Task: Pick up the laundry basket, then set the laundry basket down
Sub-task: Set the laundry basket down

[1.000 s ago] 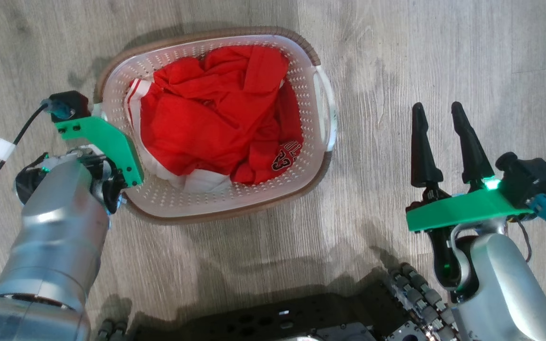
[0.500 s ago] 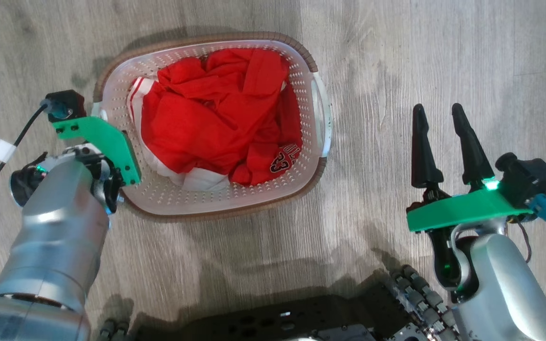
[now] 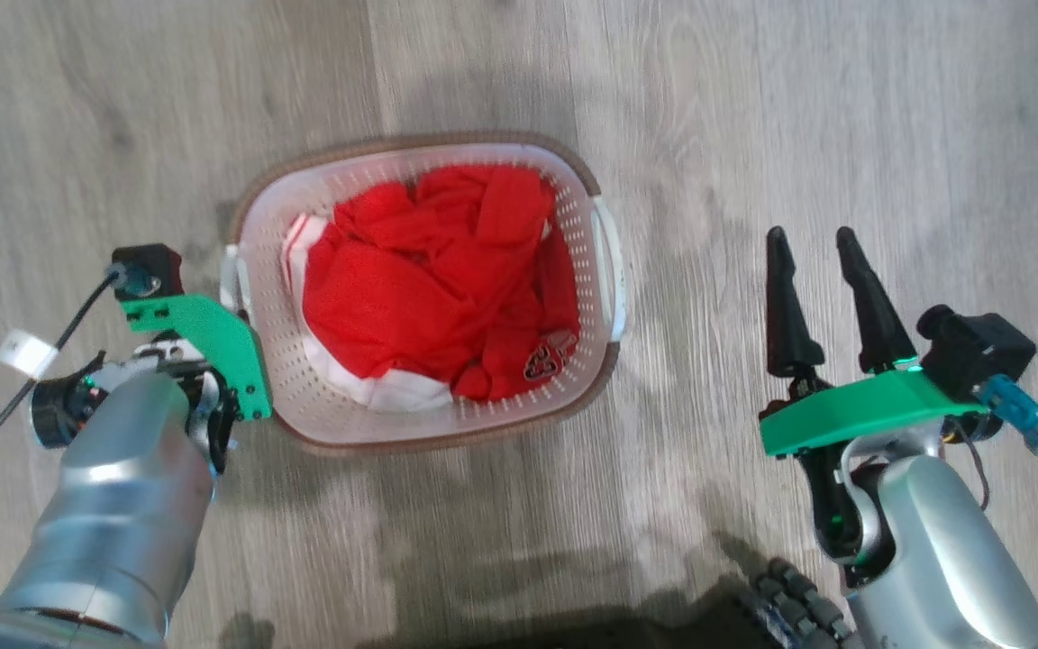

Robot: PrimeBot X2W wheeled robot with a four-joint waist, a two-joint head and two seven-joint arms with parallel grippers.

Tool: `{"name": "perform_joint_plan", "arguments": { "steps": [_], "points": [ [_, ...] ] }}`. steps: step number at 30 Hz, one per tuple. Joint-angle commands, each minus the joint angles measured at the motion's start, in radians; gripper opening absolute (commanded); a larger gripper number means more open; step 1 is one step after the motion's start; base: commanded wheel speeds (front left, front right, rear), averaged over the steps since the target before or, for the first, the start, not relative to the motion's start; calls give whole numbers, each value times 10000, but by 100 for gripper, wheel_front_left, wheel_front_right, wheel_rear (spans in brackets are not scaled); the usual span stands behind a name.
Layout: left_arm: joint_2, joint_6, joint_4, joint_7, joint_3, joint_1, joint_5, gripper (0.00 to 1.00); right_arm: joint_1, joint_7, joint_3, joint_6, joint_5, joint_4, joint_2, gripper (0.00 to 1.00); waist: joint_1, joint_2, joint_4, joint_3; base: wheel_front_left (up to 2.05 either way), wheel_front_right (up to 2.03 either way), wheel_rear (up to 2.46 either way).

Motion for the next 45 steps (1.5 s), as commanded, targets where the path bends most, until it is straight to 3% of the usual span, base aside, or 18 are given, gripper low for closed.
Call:
{"name": "perform_joint_plan", "arguments": {
  "steps": [1,8,12,16,20,24,30,38,45],
  "points": [
    [437,-21,-98,-166,111,141,90,100,89,-76,263,71,51,-209,-18,100,0,0,96,-477,0,0,0],
    [526,-197,-174,-2042,-363,581,541,100,248,-76,438,71,268,88,-18,100,0,0,299,-2122,0,0,0],
    [545,-401,-901,-2474,-406,866,685,100,380,-76,464,71,308,114,-18,100,0,0,417,-3208,0,0,0],
    [721,-221,-3750,-2492,288,1631,956,100,572,-76,255,71,255,46,-18,100,0,0,595,-4202,0,0,0],
    [455,-266,-6482,-2495,1724,3080,1042,100,865,-76,-69,71,79,-206,-18,100,0,0,710,-5097,0,0,0],
    [81,-315,-8936,-2496,2867,4509,1831,100,1159,-76,-503,71,-118,-756,-18,100,0,0,747,-5743,0,0,0],
    [-517,-360,-11662,-2497,4129,6408,2912,100,1574,-76,-834,71,-309,-1585,-18,100,0,0,761,-6248,0,0,0],
    [-733,-623,-12465,-2497,4031,7834,3631,100,2229,-76,-746,71,-778,-1630,-18,100,0,0,942,-6455,0,0,0],
    [-742,-142,-11849,-2497,3176,8420,3579,100,2553,-76,-571,71,-947,-1139,-18,100,0,0,954,-6522,0,0,0]
  ]
}}
